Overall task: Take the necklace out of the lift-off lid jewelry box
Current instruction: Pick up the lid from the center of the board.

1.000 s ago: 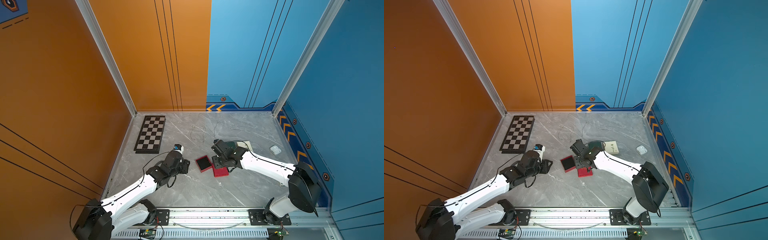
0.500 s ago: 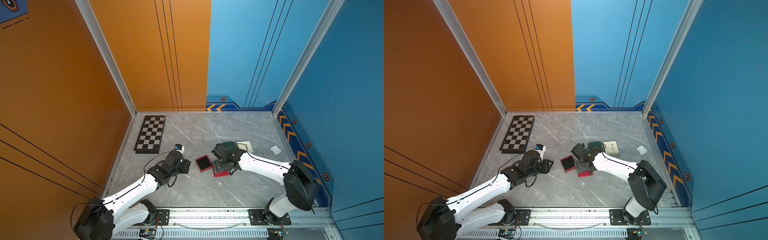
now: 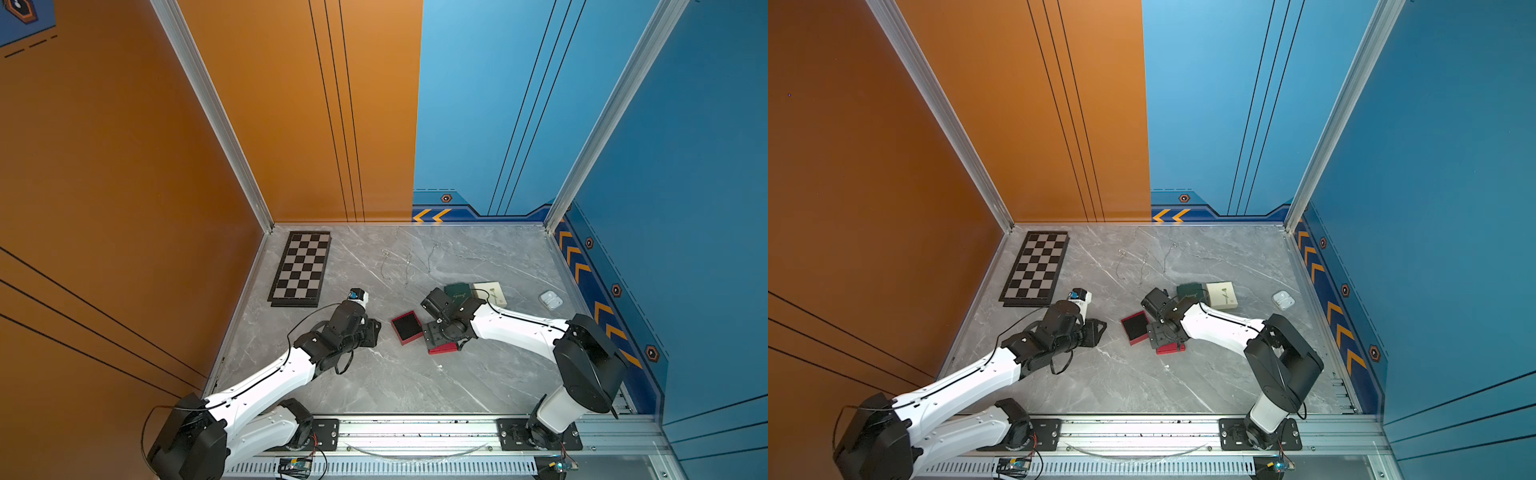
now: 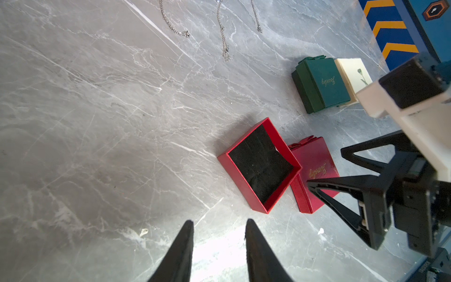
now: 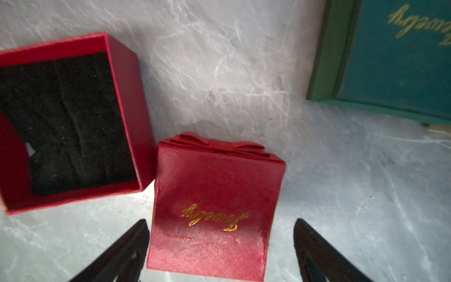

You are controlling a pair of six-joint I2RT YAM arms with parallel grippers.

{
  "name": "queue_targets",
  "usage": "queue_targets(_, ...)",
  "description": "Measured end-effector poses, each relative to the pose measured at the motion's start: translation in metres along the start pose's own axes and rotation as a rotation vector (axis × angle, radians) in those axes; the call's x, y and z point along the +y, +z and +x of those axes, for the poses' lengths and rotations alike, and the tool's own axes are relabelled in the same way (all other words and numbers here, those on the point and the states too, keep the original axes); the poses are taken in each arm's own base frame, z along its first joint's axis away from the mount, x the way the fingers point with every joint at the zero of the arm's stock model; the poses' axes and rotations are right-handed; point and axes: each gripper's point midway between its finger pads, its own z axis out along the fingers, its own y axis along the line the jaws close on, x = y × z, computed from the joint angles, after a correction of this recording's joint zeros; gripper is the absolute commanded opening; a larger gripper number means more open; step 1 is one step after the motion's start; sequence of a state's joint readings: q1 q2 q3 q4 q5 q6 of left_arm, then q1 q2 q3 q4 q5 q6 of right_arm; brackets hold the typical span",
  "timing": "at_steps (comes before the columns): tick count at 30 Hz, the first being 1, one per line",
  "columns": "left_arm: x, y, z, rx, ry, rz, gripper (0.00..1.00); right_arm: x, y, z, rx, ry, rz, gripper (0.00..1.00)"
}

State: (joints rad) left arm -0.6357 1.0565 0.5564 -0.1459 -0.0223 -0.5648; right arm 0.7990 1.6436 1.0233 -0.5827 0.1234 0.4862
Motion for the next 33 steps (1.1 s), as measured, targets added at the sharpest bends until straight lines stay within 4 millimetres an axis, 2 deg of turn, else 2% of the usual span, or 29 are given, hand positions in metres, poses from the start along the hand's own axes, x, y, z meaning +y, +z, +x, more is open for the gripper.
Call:
queue_targets(8,0.0,0.0,0.0,0.0,0.0,0.0,0.37,0.001,0.01,0.002,0.021,0.006,-0.007,0.94)
queue_targets(18,0.0,0.0,0.0,0.0,0.0,0.0,0.37,-0.003,0.011,0.0,0.023,0.018,-0.004,0.95)
queue_targets(33,0.0,0.0,0.0,0.0,0.0,0.0,0.37,0.003,0.012,0.001,0.033,0.021,-0.034,0.94)
